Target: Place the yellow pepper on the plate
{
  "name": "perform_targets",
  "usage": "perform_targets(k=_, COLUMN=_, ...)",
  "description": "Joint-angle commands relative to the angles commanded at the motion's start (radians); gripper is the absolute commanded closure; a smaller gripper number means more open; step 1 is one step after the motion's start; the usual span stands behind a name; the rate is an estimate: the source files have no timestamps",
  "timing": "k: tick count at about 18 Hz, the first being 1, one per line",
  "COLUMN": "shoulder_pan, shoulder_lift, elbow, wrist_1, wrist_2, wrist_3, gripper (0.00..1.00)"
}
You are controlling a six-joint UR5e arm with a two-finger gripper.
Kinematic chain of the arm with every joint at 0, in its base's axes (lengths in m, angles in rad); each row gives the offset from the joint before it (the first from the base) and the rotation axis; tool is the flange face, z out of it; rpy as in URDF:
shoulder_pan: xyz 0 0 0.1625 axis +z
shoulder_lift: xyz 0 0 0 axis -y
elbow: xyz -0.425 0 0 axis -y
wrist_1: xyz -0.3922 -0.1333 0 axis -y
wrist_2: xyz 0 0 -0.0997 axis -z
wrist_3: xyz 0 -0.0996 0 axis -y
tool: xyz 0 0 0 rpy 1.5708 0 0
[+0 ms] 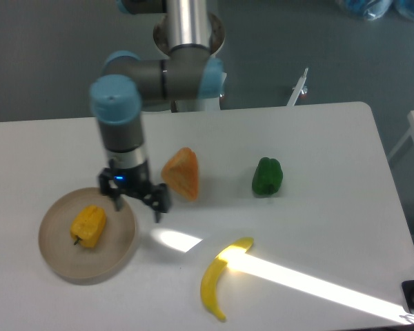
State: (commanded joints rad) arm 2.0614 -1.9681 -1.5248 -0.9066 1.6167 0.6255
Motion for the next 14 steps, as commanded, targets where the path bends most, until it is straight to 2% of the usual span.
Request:
perform_targets(k=7, shoulder_pan=0.172, shoulder_lift=0.012, elbow=0.003, wrist_1=-0.003, wrist_2=0.011, wrist_3=0.337, gripper=0.0)
perform_targets(k=10, shoulder_pan=0.21, shoulder_lift=0.011, elbow=0.011, wrist_1=-0.003, wrist_2=0.011, wrist_3=0.457, gripper=0.0)
perform_targets(k=14, shoulder_pan=0.243, shoulder_lift=0.002, elbow=0.008, wrist_1=0.0, wrist_2=0.046, wrist_3=0.534, gripper=0.0)
